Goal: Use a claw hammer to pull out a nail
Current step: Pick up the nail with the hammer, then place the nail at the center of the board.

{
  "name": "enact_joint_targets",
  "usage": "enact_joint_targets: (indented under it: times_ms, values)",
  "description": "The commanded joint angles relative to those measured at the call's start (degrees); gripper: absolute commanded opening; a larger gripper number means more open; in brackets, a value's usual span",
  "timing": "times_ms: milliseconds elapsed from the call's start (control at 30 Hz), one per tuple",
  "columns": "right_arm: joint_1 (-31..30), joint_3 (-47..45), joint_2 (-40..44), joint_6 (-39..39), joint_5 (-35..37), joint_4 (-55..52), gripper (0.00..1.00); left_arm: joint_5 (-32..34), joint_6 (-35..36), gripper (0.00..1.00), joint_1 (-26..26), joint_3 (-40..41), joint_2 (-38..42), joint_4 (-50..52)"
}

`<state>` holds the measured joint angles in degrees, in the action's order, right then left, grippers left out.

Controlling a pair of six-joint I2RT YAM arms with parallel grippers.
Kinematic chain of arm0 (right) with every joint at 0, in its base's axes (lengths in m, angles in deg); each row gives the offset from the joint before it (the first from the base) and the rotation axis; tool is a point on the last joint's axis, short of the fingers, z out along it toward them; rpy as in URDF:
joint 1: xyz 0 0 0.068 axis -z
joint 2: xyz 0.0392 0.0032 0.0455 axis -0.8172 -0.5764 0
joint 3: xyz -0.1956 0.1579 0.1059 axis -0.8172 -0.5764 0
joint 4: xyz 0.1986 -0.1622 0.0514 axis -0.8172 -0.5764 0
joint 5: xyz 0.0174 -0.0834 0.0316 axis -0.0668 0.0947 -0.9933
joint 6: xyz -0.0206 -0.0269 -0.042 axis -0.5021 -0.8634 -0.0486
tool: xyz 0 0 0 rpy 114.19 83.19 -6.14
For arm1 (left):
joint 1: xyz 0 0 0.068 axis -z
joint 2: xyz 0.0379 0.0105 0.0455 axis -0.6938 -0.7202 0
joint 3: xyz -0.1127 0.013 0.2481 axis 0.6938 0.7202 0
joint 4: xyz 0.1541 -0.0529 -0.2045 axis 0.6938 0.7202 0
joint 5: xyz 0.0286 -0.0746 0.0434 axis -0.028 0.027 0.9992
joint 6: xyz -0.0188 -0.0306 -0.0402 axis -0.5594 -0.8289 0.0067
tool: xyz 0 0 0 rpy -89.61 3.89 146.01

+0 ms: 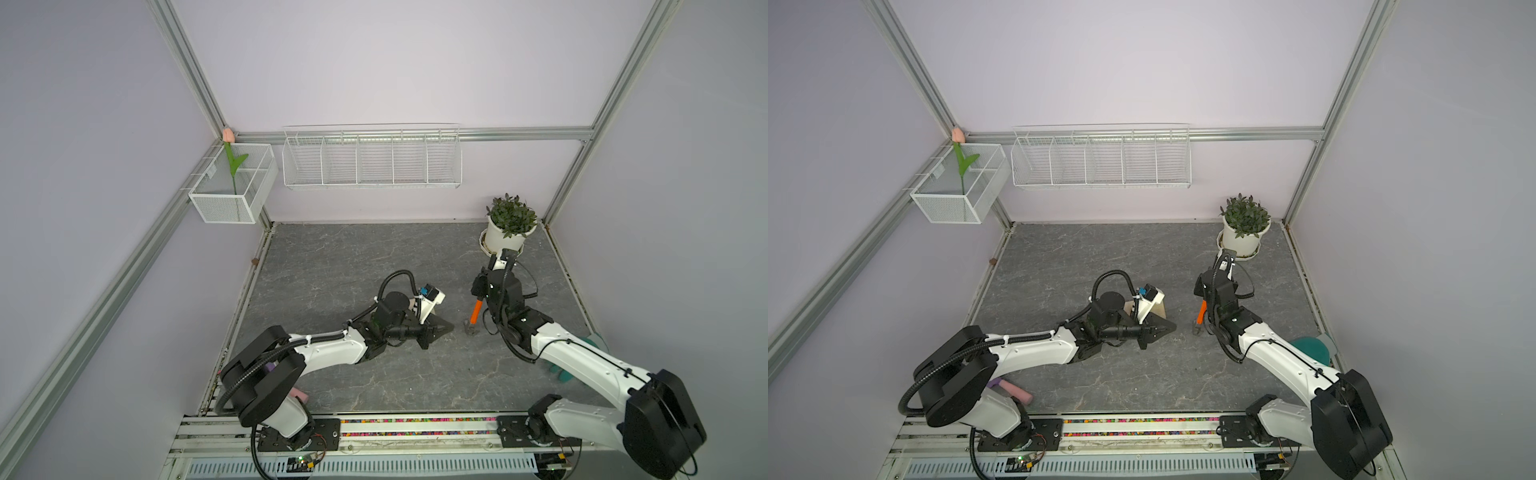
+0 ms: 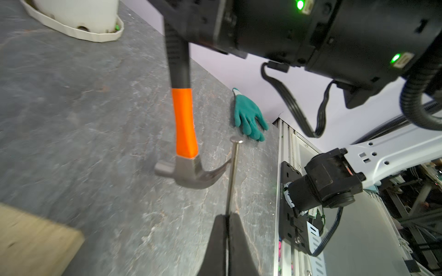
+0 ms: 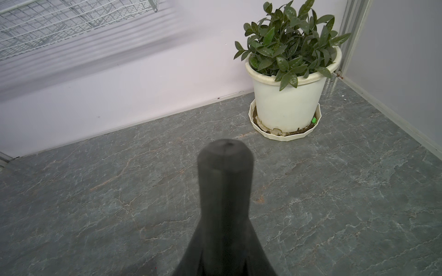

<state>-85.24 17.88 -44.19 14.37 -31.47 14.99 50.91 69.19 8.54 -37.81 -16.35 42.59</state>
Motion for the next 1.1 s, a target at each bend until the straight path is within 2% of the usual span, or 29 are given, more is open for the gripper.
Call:
enact_joint_targets:
  times_ms: [0,100,200,267,400,500,667,1067]
  values:
    - [0.3,-1.25,3.69,-0.94,-1.26,3.0,0.07,8.08,-0.14,0.0,-2.31,2.45,6.21,5.95]
    - [0.31,-4.87,5.17,-3.81,-4.53,9.06,0.07,26.09,-1.25,0.0,-3.73,3.43,12.8,16.67]
    - [0.37,-9.09,5.89,-6.64,-8.65,17.26,0.07,33.06,-3.28,0.0,-8.15,4.28,18.14,22.56]
    - [0.29,-9.79,6.13,-7.01,-9.97,18.13,0.07,35.34,-5.39,0.0,-12.63,4.86,20.42,25.36]
    - [0.33,-11.0,6.42,-7.37,-11.16,19.78,0.07,43.68,-8.6,0.0,-20.64,3.52,19.66,33.11]
    - [0.32,-11.23,6.58,-7.47,-11.21,19.51,0.07,45.08,-10.39,0.0,-24.81,0.45,15.13,39.6]
    - [0.29,-12.27,7.63,-8.35,-11.6,21.05,0.07,48.04,-10.64,0.0,-25.38,-4.42,6.01,46.67]
    - [0.3,-13.8,8.31,-9.38,-12.14,22.45,0.07,43.85,-11.31,0.0,-25.66,-6.38,-4.0,44.71]
